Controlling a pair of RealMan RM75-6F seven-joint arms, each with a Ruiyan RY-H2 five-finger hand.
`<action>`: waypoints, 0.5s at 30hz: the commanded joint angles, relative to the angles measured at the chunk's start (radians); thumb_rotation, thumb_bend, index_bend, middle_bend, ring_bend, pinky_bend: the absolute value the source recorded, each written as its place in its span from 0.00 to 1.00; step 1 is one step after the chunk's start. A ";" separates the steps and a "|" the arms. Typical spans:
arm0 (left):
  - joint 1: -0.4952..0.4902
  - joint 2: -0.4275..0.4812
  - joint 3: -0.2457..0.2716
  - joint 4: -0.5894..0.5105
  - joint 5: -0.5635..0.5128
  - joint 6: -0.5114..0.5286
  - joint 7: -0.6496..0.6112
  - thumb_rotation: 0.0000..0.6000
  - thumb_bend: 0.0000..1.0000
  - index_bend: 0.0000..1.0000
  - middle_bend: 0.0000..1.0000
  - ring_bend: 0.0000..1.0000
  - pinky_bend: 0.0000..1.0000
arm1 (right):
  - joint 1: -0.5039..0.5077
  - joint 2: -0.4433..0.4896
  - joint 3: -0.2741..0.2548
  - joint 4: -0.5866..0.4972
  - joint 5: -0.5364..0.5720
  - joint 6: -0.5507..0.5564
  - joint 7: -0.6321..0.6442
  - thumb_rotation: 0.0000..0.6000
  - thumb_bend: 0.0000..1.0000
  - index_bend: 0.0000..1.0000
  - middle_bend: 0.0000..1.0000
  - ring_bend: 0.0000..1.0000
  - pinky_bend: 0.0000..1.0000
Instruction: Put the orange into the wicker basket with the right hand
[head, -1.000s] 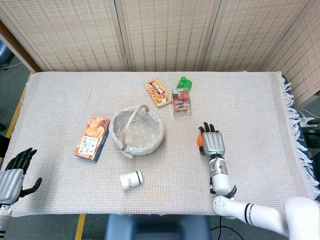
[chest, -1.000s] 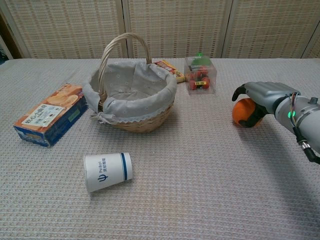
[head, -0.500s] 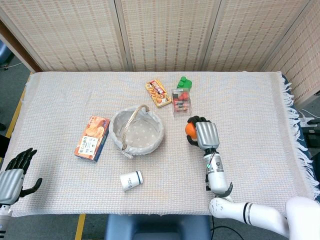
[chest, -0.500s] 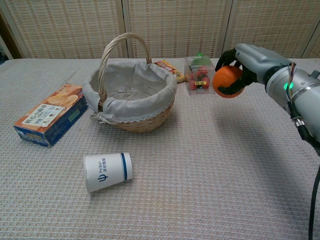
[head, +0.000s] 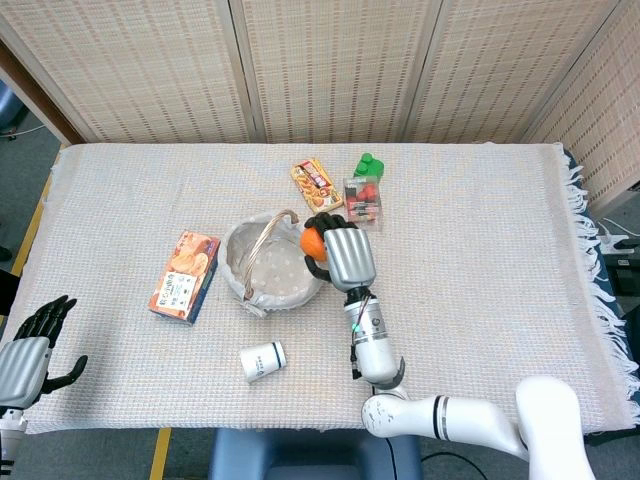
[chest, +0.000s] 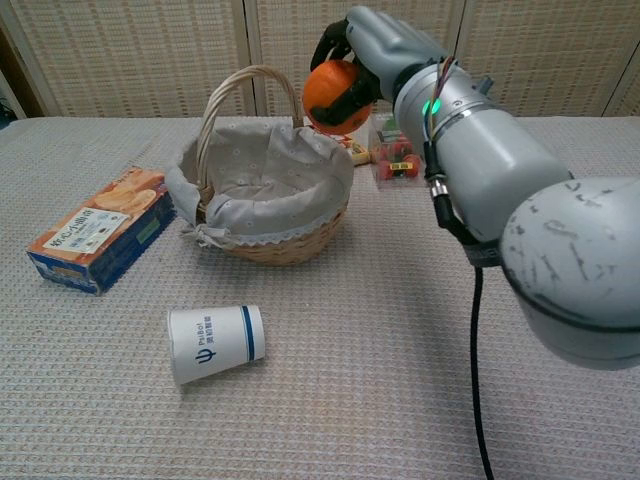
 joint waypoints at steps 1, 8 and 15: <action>0.001 0.003 0.000 0.002 -0.004 -0.003 -0.009 1.00 0.34 0.00 0.00 0.00 0.11 | 0.050 -0.062 0.015 0.065 0.016 -0.011 -0.021 1.00 0.40 0.78 0.59 0.58 0.80; 0.007 0.011 0.000 -0.008 -0.003 0.003 -0.037 1.00 0.34 0.00 0.00 0.00 0.11 | 0.076 -0.139 -0.012 0.164 0.056 -0.040 -0.049 1.00 0.31 0.39 0.47 0.35 0.65; 0.006 0.010 -0.001 -0.005 -0.005 0.000 -0.042 1.00 0.34 0.00 0.00 0.00 0.11 | 0.079 -0.153 -0.012 0.187 0.045 -0.053 -0.033 1.00 0.04 0.00 0.02 0.01 0.35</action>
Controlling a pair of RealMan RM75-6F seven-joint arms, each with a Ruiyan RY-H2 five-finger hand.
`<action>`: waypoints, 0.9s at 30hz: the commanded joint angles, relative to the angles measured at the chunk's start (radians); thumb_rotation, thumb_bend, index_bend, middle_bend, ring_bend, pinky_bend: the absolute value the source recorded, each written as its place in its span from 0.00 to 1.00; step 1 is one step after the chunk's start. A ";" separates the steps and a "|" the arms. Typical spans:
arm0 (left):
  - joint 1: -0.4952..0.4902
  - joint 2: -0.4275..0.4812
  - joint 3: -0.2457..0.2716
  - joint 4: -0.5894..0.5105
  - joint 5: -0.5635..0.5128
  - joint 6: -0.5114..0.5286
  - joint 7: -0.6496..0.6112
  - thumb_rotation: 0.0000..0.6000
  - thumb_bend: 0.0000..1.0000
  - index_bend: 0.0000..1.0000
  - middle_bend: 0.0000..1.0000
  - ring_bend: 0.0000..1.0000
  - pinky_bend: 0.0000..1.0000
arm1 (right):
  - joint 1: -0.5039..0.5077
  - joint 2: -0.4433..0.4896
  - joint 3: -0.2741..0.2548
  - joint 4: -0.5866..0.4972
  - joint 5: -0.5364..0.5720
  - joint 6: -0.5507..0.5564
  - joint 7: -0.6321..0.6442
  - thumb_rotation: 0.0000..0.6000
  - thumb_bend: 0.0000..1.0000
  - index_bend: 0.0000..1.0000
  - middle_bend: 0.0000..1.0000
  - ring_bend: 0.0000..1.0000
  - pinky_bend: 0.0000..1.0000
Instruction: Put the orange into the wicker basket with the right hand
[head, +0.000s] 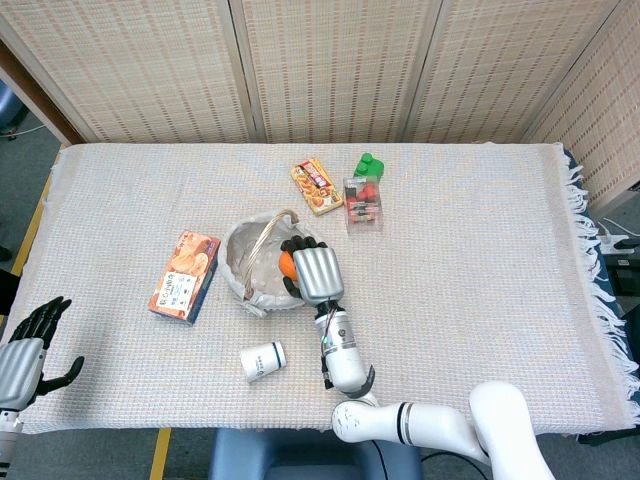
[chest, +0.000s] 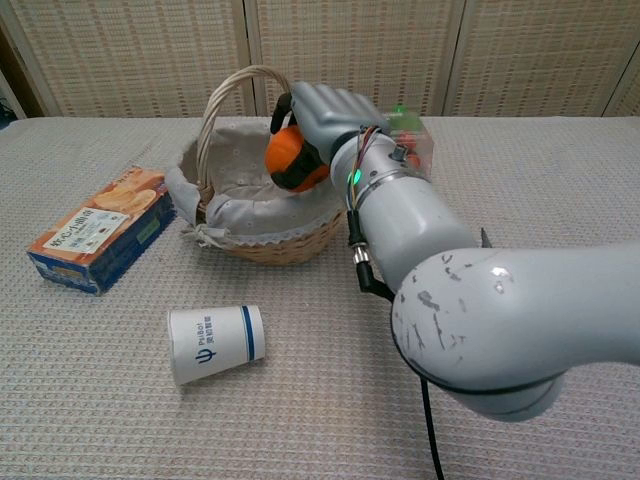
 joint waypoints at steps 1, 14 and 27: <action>-0.001 0.000 0.000 0.001 -0.001 -0.002 -0.001 1.00 0.34 0.00 0.00 0.00 0.11 | 0.001 -0.001 0.009 0.002 -0.015 0.003 0.021 1.00 0.03 0.00 0.00 0.00 0.32; -0.002 0.001 0.003 0.003 0.001 -0.006 0.011 1.00 0.34 0.00 0.00 0.00 0.11 | -0.114 0.174 -0.048 -0.258 -0.062 0.057 -0.002 1.00 0.00 0.00 0.00 0.00 0.25; -0.003 -0.006 0.008 0.009 0.021 0.004 0.045 1.00 0.34 0.00 0.00 0.00 0.11 | -0.508 0.774 -0.487 -0.722 -0.337 0.178 0.108 1.00 0.00 0.00 0.00 0.00 0.04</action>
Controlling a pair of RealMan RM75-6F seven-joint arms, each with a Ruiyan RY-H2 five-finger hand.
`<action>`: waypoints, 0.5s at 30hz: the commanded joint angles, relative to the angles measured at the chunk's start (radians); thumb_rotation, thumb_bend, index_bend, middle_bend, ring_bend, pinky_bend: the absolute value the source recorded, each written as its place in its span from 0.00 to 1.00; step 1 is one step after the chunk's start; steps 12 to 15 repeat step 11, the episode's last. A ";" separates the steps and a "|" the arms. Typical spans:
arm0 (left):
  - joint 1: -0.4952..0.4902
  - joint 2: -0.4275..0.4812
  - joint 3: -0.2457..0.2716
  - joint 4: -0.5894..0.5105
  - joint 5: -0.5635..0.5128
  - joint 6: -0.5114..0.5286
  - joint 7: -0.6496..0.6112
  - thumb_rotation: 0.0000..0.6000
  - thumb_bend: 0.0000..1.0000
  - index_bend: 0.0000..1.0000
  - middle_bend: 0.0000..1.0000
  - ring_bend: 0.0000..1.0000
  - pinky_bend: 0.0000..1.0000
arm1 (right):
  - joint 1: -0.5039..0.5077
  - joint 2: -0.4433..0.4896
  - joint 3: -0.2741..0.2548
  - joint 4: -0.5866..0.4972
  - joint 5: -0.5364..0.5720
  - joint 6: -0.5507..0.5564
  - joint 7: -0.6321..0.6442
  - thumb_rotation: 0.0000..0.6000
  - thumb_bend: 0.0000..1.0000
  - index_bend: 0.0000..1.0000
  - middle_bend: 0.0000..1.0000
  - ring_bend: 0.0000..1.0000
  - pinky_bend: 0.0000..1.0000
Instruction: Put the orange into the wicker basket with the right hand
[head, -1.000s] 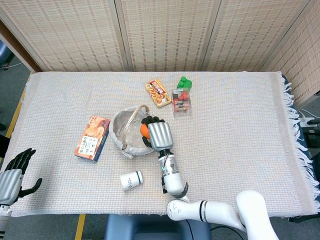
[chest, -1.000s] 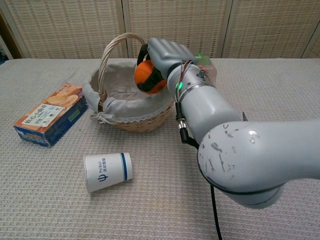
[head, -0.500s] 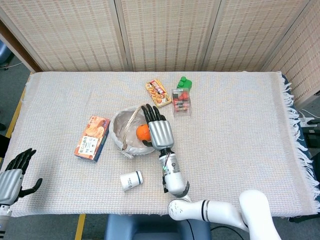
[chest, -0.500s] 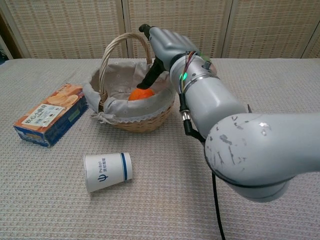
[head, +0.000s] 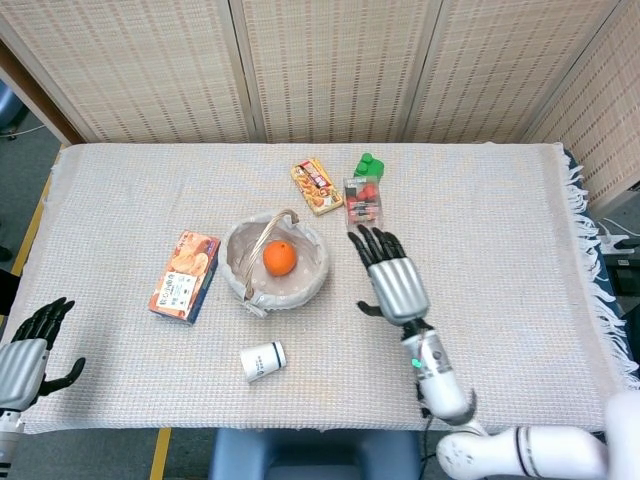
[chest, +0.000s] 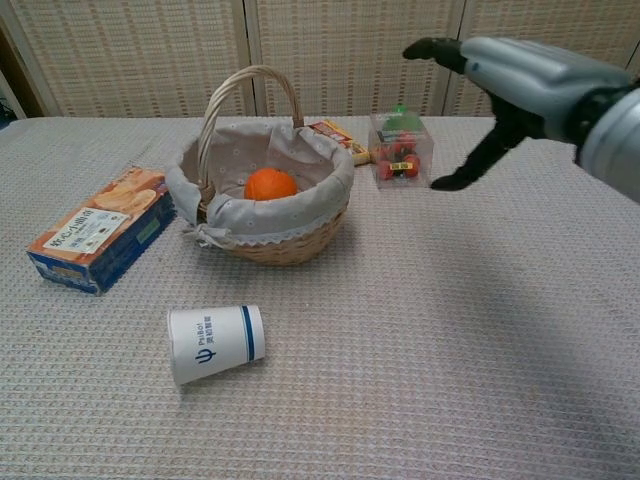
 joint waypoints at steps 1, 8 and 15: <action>0.000 -0.004 0.001 0.004 0.007 0.005 0.010 1.00 0.34 0.00 0.00 0.00 0.11 | -0.174 0.200 -0.198 -0.094 -0.166 0.073 0.107 1.00 0.00 0.00 0.00 0.00 0.02; 0.002 -0.021 0.001 0.027 0.041 0.037 0.032 1.00 0.34 0.00 0.00 0.00 0.11 | -0.340 0.284 -0.352 0.018 -0.371 0.174 0.292 1.00 0.00 0.00 0.00 0.00 0.00; 0.005 -0.027 0.001 0.032 0.047 0.048 0.040 1.00 0.34 0.00 0.00 0.00 0.11 | -0.384 0.272 -0.365 0.102 -0.427 0.208 0.343 1.00 0.00 0.00 0.00 0.00 0.00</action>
